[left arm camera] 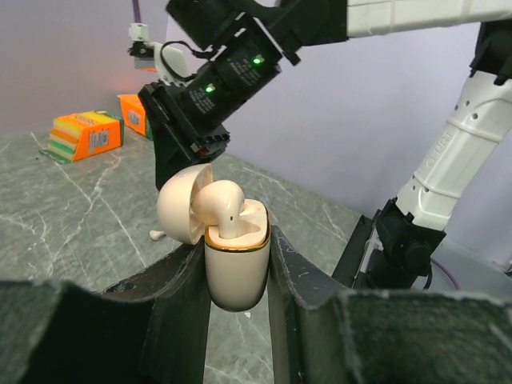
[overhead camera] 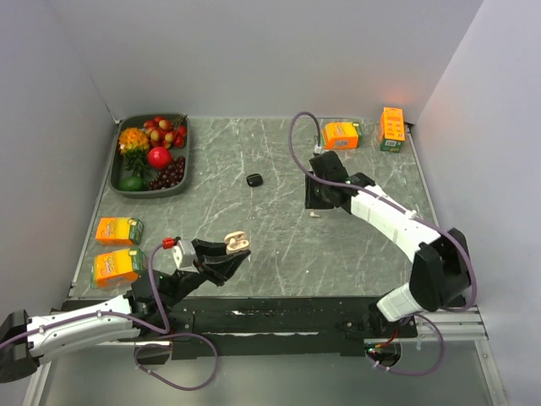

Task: Insert the wireless bluetooth earbuds into the charging case
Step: Adjust the earbud at the center of the board.

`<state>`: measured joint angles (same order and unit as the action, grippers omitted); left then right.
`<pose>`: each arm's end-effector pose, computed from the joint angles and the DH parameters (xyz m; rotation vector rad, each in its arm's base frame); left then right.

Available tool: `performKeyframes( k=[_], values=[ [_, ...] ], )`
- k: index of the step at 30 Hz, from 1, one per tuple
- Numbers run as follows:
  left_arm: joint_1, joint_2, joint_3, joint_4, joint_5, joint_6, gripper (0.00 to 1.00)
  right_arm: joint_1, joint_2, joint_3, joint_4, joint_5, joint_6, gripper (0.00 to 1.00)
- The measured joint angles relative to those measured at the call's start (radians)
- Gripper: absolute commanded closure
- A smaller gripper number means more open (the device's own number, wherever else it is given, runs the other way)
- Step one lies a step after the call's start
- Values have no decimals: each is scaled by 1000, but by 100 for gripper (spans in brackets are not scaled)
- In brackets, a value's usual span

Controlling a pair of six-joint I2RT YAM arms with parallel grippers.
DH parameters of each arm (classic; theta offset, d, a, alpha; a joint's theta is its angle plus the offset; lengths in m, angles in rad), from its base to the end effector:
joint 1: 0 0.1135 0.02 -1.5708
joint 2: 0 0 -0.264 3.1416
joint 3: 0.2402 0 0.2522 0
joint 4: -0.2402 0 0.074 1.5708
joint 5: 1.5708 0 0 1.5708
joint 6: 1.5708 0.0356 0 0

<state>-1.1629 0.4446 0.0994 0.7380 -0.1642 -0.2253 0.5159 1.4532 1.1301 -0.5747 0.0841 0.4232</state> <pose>0.0582 -0.1200 0.2424 0.4274 1.1845 -1.1176 0.2699 0.1496 0.2692 -0.0787 2.4874 0.3005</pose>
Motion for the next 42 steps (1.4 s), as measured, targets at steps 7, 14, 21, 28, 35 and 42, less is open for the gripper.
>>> performKeyframes(
  k=[7, 14, 21, 28, 35, 42],
  values=[
    [0, 10, 0, 1, 1, -1, 98, -75, 145, 36, 13, 26, -49, 49],
    [-1, -18, 0, -2, 0, -1, 99, -110, 333, 150, 33, -19, -154, 36],
    [-4, -21, 0, -1, 0, -1, 99, -108, 371, 149, 32, -46, -229, 35],
    [-5, -10, 0, -1, 1, -2, 99, -101, 396, 124, 45, -51, -257, 41],
    [-6, -10, 0, 0, 1, -2, 99, -92, 422, 94, 55, -53, -257, 47],
    [-6, -8, 0, 0, 1, -4, 99, -89, 416, 72, 83, -31, -227, 59]
  ],
)
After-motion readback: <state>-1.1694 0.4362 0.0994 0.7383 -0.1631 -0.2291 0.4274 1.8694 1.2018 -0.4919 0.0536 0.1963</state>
